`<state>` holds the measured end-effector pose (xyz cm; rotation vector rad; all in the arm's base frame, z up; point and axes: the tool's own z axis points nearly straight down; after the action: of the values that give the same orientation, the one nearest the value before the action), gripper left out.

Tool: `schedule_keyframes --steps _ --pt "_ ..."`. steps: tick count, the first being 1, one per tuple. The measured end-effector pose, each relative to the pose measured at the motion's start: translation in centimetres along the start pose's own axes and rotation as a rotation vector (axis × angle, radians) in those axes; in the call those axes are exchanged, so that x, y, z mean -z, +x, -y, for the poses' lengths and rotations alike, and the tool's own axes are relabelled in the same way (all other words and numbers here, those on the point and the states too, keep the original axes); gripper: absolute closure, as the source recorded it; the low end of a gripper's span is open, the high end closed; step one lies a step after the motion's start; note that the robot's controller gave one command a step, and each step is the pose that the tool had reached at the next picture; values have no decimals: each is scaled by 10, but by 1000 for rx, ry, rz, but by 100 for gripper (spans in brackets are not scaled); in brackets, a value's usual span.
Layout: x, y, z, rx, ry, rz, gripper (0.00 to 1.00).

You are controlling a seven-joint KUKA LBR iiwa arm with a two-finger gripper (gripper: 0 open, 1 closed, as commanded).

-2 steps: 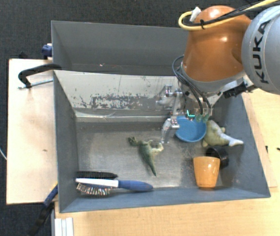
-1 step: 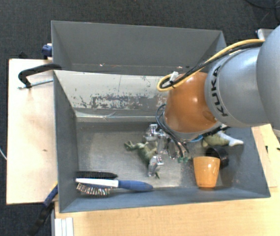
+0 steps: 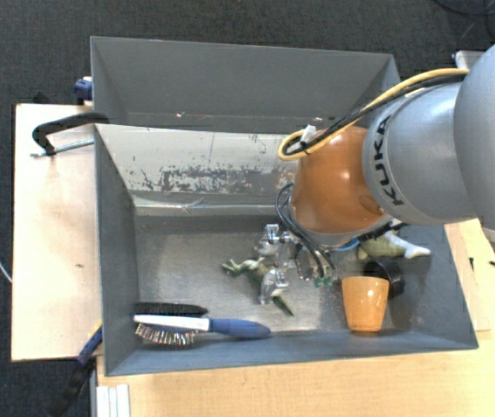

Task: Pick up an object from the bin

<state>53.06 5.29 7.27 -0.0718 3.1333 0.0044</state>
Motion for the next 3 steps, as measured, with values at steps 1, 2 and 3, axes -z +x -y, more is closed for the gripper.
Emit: schedule_keyframes --steps 1,2,3 --pt "126 -18 -27 332 1 4 100" --pt "178 -57 -2 212 2 6 100" --pt "174 -45 -3 163 0 -7 100"
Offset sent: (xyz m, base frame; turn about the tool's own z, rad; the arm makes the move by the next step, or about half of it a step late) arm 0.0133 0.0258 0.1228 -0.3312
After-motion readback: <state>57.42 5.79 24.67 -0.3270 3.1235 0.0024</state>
